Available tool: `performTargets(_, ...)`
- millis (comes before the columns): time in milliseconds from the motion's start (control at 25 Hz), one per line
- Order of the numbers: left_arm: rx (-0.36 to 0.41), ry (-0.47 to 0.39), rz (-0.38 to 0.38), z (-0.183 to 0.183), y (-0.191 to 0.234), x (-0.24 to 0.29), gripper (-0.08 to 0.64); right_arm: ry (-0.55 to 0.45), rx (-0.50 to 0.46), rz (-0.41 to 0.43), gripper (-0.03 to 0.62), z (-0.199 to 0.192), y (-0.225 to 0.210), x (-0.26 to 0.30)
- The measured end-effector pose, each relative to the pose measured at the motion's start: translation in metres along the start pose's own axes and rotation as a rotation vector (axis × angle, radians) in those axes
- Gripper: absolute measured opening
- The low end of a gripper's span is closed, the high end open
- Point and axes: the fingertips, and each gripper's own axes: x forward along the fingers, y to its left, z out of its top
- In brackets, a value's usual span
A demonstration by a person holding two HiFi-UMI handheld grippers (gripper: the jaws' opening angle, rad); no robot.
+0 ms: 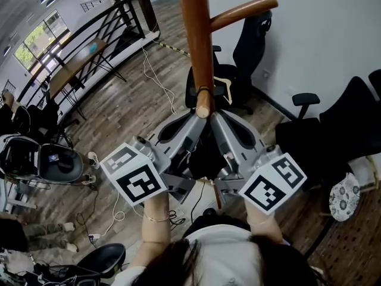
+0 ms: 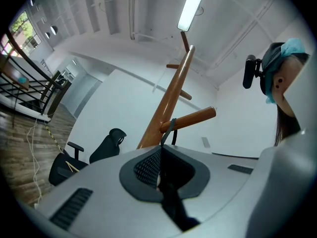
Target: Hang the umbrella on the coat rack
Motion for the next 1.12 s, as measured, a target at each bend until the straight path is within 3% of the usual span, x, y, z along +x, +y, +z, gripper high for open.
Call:
performTargets(200,-0.007,0.0,0.011,-0.004,0.005,-0.003,0.008,0.006,-0.034,-0.017,0.034,-0.003,-0.001,-0.002)
performTargets(520,0.056,0.017,0.063,-0.016,0.006,-0.003,0.009,0.045,-0.144,-0.044,0.034,-0.01,-0.003,-0.005)
performTargets(1120,0.065,-0.033,0.11,-0.015,-0.001,-0.007,0.01,0.078,-0.179,-0.003,0.035,-0.011,0.004,-0.014)
